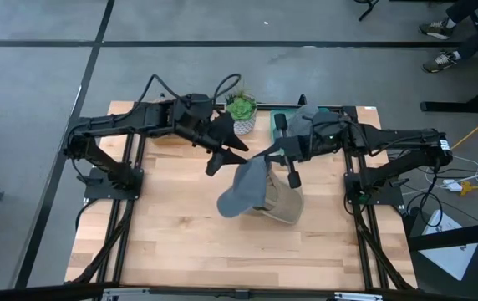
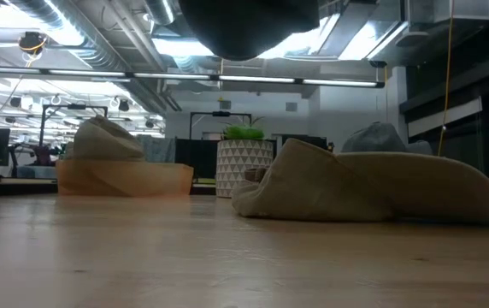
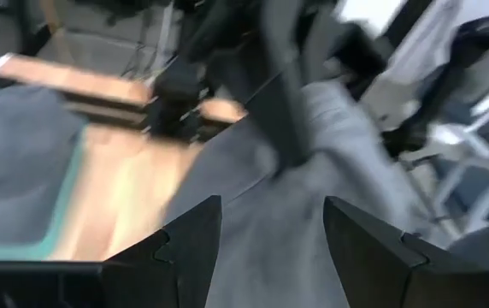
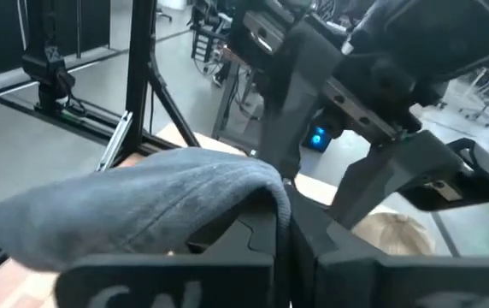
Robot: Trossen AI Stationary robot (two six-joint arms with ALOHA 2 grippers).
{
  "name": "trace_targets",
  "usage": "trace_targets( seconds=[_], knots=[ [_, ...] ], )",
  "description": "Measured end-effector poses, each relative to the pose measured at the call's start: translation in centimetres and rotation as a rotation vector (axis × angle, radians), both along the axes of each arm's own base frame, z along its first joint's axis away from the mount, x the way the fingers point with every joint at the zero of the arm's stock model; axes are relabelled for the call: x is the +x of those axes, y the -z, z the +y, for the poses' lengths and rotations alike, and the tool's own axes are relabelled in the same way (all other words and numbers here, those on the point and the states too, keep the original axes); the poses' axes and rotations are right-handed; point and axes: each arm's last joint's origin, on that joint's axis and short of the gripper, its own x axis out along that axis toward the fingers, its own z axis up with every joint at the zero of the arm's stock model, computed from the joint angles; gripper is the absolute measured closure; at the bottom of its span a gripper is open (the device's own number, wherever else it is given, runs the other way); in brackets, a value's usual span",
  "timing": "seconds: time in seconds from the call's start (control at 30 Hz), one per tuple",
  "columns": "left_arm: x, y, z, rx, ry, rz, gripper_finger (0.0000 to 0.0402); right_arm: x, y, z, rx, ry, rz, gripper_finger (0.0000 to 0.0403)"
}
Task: Pick & Place hat
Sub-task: Put the gray cap into the green bin
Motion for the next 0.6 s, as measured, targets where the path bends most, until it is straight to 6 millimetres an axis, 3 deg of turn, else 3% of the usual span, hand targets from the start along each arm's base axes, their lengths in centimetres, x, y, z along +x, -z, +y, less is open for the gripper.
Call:
trace_targets(
  seconds=[0.4, 0.6],
  knots=[
    [0.2, -0.3, -0.3, -0.087, 0.059, -0.027, 0.02, 0.1, -0.9, 0.0, 0.002, 0.002, -0.091, 0.0399],
    [1.4, 0.3, -0.9, -0.066, 0.092, -0.035, 0.0201, 0.1, -1.2, 0.0, 0.004, 0.0, -0.126, 0.0399]
  ],
)
